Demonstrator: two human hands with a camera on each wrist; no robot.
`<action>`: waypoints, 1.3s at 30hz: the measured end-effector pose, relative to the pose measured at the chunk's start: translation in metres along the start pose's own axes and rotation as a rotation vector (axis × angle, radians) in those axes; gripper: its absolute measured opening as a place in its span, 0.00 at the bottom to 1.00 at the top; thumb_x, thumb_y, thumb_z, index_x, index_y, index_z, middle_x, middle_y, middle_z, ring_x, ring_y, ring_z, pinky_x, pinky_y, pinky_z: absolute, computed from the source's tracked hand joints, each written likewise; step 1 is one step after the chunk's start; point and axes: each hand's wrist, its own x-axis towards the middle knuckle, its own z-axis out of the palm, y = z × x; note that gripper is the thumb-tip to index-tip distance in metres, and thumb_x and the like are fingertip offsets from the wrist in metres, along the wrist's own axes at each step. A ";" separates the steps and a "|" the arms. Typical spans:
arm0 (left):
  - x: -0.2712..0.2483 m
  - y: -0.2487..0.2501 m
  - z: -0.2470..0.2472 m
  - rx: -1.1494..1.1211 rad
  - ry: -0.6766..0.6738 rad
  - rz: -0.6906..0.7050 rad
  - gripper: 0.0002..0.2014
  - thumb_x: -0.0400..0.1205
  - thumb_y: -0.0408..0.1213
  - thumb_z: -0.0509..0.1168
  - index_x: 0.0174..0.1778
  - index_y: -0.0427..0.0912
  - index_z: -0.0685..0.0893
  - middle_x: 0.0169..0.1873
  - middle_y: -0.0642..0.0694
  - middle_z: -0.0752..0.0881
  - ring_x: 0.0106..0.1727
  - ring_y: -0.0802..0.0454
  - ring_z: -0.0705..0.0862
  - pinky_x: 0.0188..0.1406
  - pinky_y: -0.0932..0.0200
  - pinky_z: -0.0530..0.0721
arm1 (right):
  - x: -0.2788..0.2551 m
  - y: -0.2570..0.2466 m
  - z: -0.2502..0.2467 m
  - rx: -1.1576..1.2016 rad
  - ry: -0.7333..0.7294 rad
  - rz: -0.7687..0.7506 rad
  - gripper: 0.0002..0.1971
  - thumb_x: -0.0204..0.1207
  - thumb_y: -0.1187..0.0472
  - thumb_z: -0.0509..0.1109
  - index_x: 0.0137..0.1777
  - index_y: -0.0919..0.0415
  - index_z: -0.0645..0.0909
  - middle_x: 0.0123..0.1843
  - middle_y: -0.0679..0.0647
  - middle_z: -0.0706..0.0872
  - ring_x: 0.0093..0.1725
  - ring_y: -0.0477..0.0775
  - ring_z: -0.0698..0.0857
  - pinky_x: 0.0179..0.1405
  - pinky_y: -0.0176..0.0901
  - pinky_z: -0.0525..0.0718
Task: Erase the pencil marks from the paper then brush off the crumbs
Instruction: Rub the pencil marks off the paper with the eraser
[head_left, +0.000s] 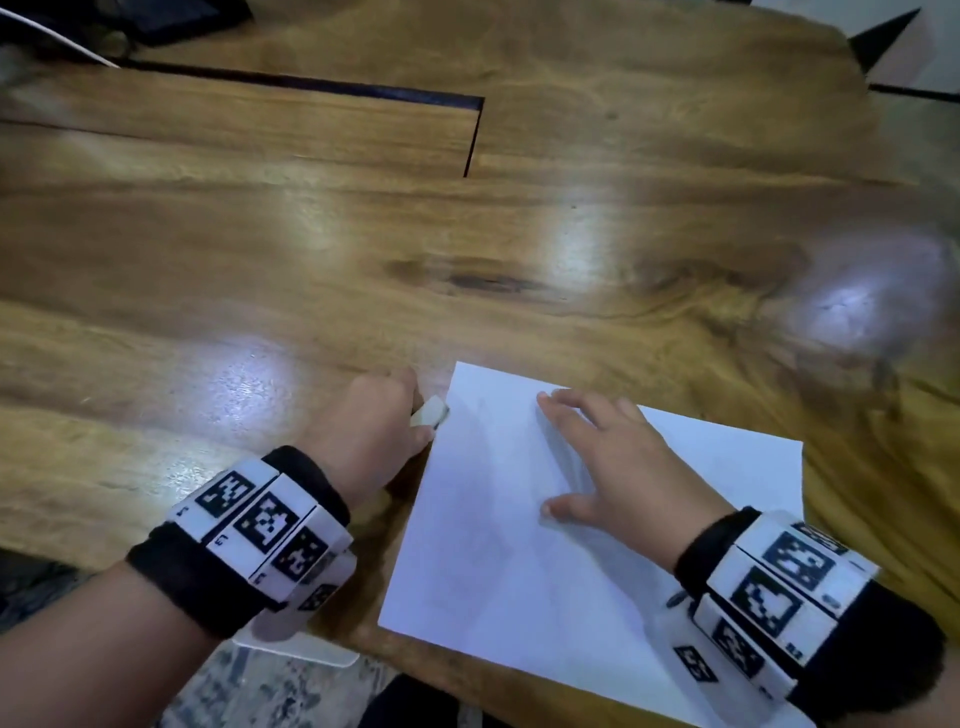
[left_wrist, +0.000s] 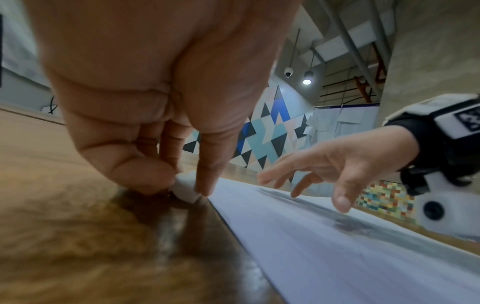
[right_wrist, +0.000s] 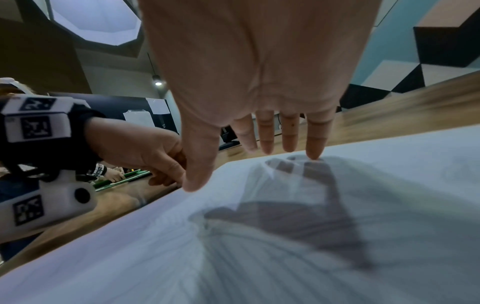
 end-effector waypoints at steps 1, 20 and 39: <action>0.001 0.000 0.001 0.000 0.002 0.004 0.09 0.75 0.40 0.67 0.39 0.45 0.73 0.37 0.47 0.80 0.37 0.50 0.77 0.32 0.58 0.72 | 0.003 0.000 0.002 0.000 0.003 -0.003 0.46 0.70 0.43 0.70 0.81 0.47 0.46 0.81 0.42 0.52 0.77 0.47 0.52 0.77 0.42 0.58; 0.025 0.027 -0.010 -0.132 -0.072 0.096 0.08 0.69 0.37 0.74 0.41 0.43 0.85 0.26 0.52 0.79 0.27 0.58 0.76 0.23 0.64 0.67 | 0.031 -0.006 0.011 -0.184 0.013 0.041 0.48 0.61 0.31 0.68 0.78 0.33 0.46 0.70 0.45 0.55 0.64 0.53 0.56 0.56 0.49 0.60; 0.030 0.035 -0.014 -0.134 -0.017 0.110 0.05 0.70 0.36 0.72 0.41 0.45 0.88 0.22 0.54 0.76 0.24 0.60 0.72 0.23 0.65 0.68 | 0.034 -0.007 0.009 -0.179 0.000 0.040 0.48 0.60 0.31 0.70 0.77 0.32 0.46 0.68 0.45 0.55 0.64 0.54 0.57 0.58 0.51 0.61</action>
